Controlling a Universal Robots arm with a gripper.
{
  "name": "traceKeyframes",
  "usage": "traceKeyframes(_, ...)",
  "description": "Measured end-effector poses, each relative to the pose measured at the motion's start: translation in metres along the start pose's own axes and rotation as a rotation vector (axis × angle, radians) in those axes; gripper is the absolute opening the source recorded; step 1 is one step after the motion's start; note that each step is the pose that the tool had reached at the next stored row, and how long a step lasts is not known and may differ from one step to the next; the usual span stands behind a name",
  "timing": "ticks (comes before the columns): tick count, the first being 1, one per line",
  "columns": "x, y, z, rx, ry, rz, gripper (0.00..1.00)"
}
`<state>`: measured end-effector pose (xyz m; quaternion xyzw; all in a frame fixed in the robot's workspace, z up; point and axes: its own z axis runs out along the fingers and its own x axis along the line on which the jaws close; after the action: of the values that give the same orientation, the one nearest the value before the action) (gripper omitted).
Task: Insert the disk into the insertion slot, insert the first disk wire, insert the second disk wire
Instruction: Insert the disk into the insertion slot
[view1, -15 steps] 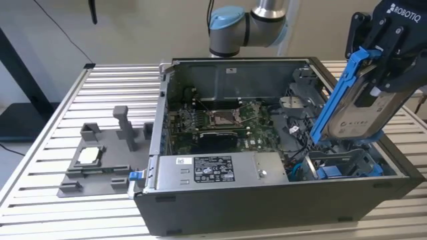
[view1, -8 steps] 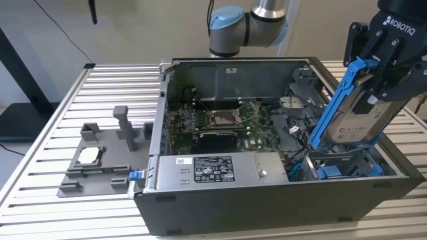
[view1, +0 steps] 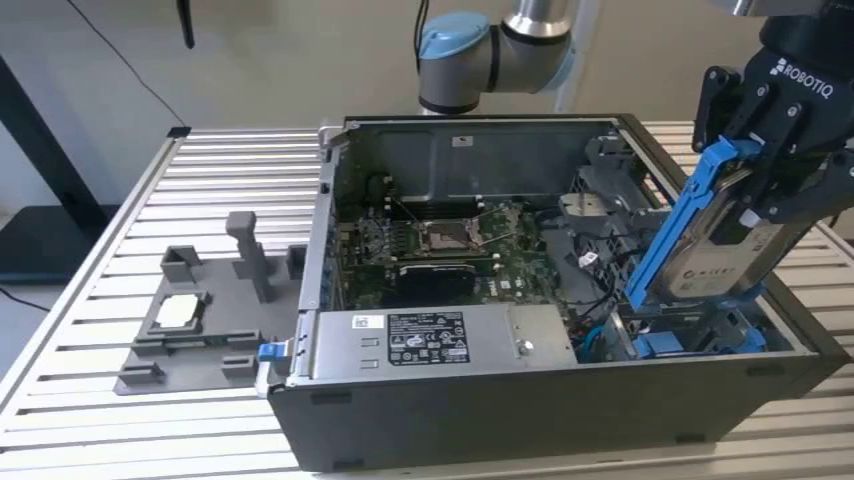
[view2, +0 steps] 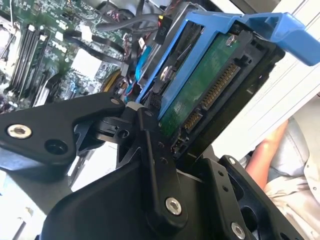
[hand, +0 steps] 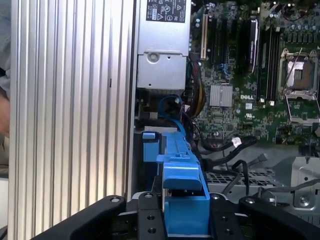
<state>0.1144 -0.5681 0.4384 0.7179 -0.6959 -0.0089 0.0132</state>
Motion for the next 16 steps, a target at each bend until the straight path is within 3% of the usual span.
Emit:
traceKeyframes(6,0.0018,-0.0040,0.0108,0.0001,-0.0001,-0.002,0.33)
traceKeyframes(16,0.0042,-0.0048,0.0288,0.0002,-0.0035,-0.003,0.33)
